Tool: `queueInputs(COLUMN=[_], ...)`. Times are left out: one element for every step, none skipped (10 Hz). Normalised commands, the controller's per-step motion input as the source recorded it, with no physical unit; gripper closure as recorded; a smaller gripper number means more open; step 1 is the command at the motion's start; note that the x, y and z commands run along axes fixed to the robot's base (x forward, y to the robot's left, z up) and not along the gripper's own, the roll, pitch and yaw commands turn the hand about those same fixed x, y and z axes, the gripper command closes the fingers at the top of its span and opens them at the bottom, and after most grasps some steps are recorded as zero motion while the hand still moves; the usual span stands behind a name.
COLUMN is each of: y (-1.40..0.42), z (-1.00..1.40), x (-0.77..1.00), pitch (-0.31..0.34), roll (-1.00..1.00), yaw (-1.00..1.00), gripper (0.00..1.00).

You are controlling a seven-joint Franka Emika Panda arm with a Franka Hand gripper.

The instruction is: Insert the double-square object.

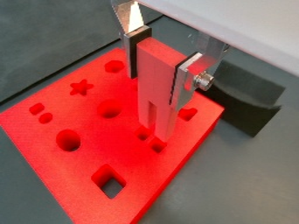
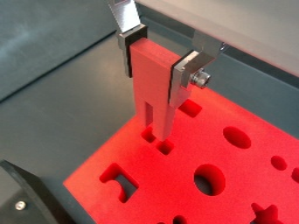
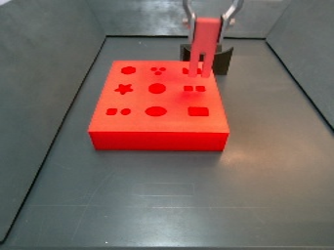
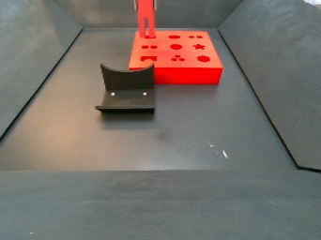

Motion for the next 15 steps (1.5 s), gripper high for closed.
queueInputs(y=[-0.01,0.0,0.0,0.0,-0.04,0.0,0.0,0.0,0.0,0.0,0.0,0.0,0.0,0.0,0.0], z=[-0.36,-0.35,-0.31,-0.22,-0.2,-0.2,-0.25,-0.26,-0.28,-0.39,-0.57,-0.6,-0.58,-0.48,0.0], x=[0.0,0.0,0.0,0.0,0.11,0.1,0.0,-0.08,0.0,0.09,0.12,0.11,0.09,0.07,0.0], pitch=[0.043,0.021,0.027,0.0,-0.017,-0.031,-0.026,-0.014,-0.037,-0.033,-0.027,-0.017,-0.027,-0.034,0.0], roll=[0.0,0.0,0.0,0.0,-0.03,-0.03,0.0,0.0,0.0,0.0,0.0,0.0,0.0,0.0,0.01], yaw=[0.0,0.0,0.0,0.02,0.15,0.18,0.17,0.15,0.15,0.08,0.01,0.0,0.0,0.0,0.0], gripper=[1.0,1.0,1.0,1.0,1.0,1.0,1.0,1.0,1.0,1.0,1.0,1.0,1.0,1.0,1.0])
